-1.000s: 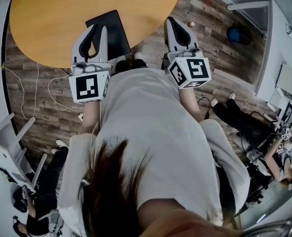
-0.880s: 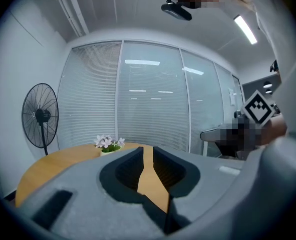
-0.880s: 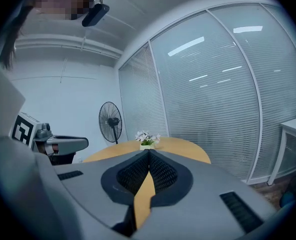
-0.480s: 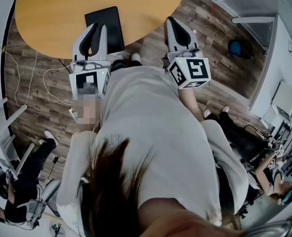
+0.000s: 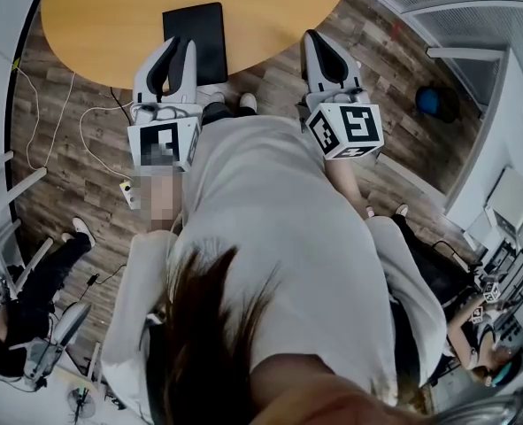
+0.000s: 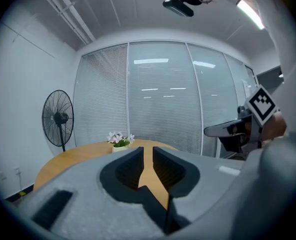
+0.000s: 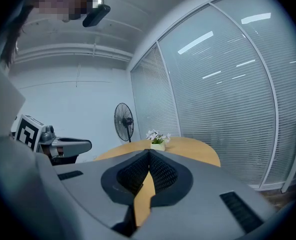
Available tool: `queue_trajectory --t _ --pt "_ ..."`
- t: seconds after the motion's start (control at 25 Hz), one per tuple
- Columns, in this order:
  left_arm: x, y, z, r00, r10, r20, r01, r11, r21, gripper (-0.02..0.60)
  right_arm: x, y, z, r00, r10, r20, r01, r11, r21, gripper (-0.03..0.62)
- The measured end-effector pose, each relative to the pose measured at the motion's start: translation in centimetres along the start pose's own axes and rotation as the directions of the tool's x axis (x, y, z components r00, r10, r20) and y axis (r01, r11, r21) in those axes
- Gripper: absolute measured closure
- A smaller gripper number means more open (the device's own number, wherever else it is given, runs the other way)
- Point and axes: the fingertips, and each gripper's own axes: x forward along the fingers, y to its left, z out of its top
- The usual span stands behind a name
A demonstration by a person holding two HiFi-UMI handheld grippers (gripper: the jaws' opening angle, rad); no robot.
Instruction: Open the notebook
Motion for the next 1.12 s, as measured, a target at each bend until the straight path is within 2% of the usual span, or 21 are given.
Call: queue_trajectory --t 0.24,0.44,0.64,0.76,0.92,1.12 --pt "0.5 -1.1 -2.5 0.996 -0.02 -0.083 0.026 0.997 0.077 0.509 -0.4 -0.5 -0.7 1.0 -0.001 -0.012 0.001 1.0 0.015 0.592" --pt "0.7 -2.1 -5.2 0.988 -0.049 -0.149 0.057 0.997 0.048 0.475 -0.6 -0.5 -1.7 0.999 0.001 -0.033 0.0 0.999 0.035 0.591" --pt "1.1 -3.2 -8.8 0.972 -0.081 -0.222 0.097 0.993 0.064 0.462 -0.7 -0.5 -3.9 0.996 0.006 -0.093 -0.001 0.998 0.056 0.591" --pt "1.1 -4.1 -11.0 0.955 -0.108 -0.275 0.135 0.987 0.084 0.44 -0.9 -0.6 -5.2 0.992 0.007 -0.128 0.001 0.998 0.069 0.591" --pt "0.9 -5.4 -14.9 0.922 -0.147 -0.357 0.194 0.976 0.098 0.419 -1.1 -0.8 -6.9 0.986 0.001 -0.166 0.013 0.996 0.084 0.591" --pt "1.4 -6.7 -18.3 0.879 -0.178 -0.443 0.273 0.948 0.161 0.407 -1.2 -1.4 -8.3 0.981 -0.014 -0.192 0.033 0.994 0.1 0.591"
